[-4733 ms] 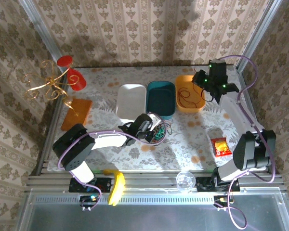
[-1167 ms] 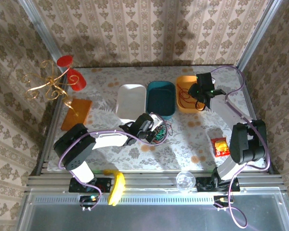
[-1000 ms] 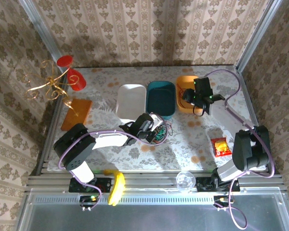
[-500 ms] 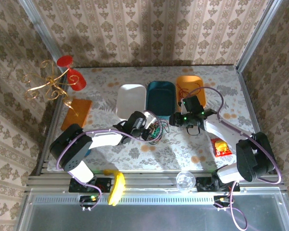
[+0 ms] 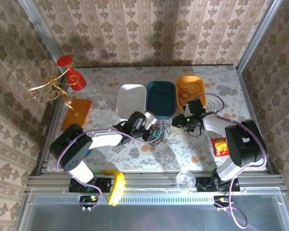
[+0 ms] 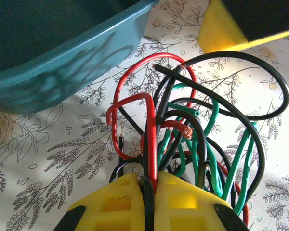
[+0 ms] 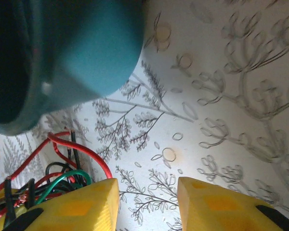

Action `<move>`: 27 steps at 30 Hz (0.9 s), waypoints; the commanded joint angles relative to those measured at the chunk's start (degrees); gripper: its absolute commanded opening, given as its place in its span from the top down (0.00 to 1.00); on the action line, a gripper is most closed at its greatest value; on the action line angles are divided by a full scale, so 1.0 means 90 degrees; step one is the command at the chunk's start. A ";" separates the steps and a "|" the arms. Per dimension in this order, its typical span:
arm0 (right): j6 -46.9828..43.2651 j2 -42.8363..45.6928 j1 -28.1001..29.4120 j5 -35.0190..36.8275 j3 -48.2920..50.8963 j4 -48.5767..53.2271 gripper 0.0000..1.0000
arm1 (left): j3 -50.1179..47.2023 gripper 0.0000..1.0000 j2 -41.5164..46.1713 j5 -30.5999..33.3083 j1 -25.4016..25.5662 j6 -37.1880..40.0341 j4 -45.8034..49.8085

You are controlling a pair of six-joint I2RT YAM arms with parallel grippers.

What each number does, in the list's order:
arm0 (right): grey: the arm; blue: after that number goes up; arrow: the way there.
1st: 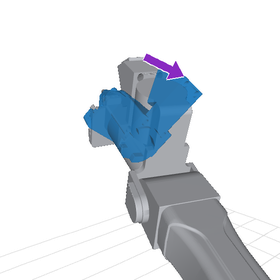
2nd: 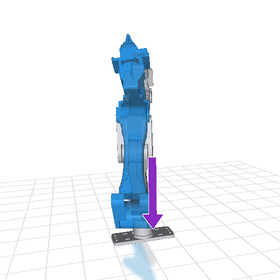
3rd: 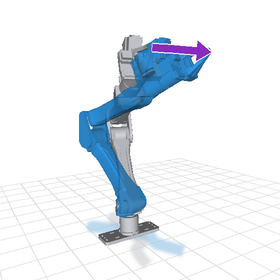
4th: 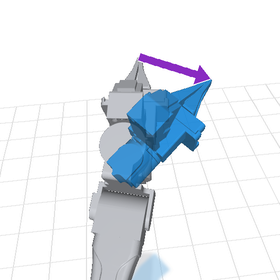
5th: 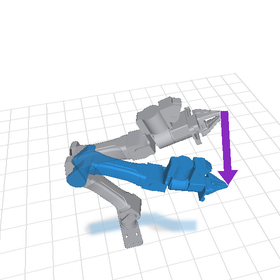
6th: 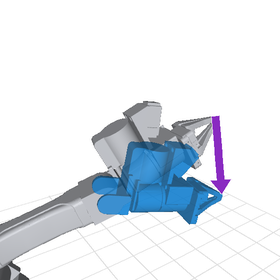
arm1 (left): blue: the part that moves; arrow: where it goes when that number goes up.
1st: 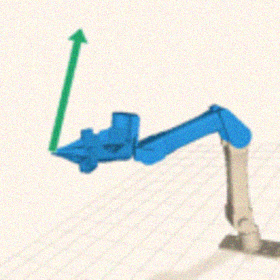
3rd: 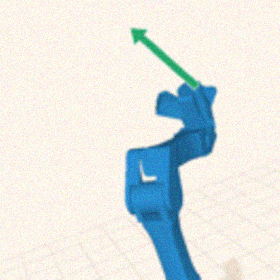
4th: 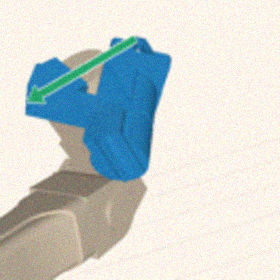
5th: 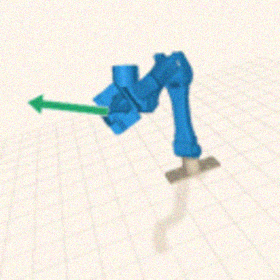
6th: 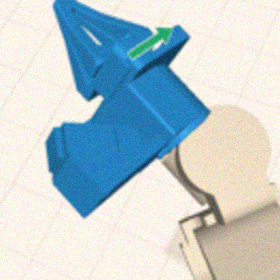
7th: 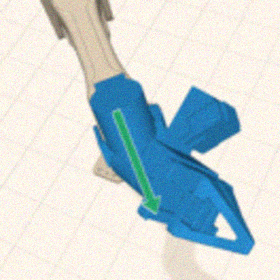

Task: Untangle the cables

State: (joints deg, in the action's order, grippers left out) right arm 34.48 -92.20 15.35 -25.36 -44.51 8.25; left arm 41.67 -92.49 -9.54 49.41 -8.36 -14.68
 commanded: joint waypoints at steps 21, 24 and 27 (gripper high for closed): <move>-0.0264 -0.0293 0.0246 -0.0648 -0.0122 -0.0517 0.64 | -0.0011 1.00 0.0200 -0.0297 0.0072 0.0078 -0.0178; -0.0288 -0.0636 0.0325 -0.0610 -0.0347 -0.0433 0.64 | -0.0011 1.00 0.0208 -0.0306 0.0093 0.0094 -0.0197; -0.0304 -0.0771 0.0455 -0.0294 -0.0480 -0.0341 0.74 | -0.0001 1.00 0.0208 -0.0331 0.0134 0.0137 -0.0195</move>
State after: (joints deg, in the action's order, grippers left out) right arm 32.62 -98.26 18.46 -30.37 -46.94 3.38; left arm 41.63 -92.49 -10.81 50.15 -8.29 -15.07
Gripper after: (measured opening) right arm 0.268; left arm 0.073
